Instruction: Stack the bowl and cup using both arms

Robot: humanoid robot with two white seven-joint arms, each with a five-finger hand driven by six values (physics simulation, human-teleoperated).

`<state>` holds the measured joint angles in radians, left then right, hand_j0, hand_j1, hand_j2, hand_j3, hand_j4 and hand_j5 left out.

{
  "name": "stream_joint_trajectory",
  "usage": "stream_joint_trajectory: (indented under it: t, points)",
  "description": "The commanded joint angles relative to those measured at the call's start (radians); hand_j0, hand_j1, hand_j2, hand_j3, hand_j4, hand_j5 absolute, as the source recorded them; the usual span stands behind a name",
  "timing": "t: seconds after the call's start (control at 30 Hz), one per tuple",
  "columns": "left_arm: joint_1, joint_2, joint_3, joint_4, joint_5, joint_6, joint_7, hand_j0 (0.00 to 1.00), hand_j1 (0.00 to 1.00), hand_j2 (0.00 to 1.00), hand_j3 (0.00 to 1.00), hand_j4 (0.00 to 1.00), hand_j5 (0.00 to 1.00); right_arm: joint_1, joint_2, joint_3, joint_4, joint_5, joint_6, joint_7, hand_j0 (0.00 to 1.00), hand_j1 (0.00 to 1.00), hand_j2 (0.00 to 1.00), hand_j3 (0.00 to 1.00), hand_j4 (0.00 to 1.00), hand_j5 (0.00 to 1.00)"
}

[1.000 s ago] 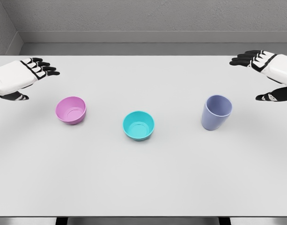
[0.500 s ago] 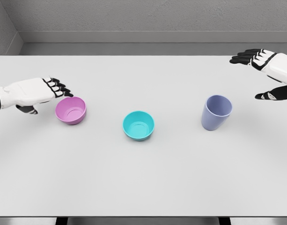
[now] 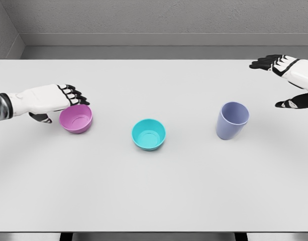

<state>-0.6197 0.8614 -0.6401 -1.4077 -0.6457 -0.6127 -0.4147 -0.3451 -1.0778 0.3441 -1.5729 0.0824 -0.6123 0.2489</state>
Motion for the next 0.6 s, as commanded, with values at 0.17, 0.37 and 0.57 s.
stream_joint_trajectory:
  t: [0.17, 0.37, 0.57]
  points:
    - [0.002, -0.013, -0.013, -0.007, 0.003, 0.002, -0.003, 1.00, 1.00, 1.00, 1.00, 1.00, 1.00, 0.002, 0.004, 0.001, 0.008, -0.007, 0.001, 0.000, 1.00, 1.00, 1.00, 1.00, 1.00, 1.00]
    - [0.000, -0.018, -0.032, -0.007, -0.003, 0.002, -0.006, 1.00, 1.00, 1.00, 1.00, 1.00, 1.00, 0.002, 0.004, 0.003, 0.008, -0.007, 0.001, 0.000, 1.00, 1.00, 1.00, 1.00, 1.00, 1.00]
    - [0.000, -0.028, -0.035, -0.005, -0.006, 0.002, -0.009, 1.00, 1.00, 1.00, 1.00, 1.00, 1.00, 0.002, 0.004, 0.003, 0.010, -0.007, 0.001, 0.000, 1.00, 1.00, 1.00, 1.00, 1.00, 1.00]
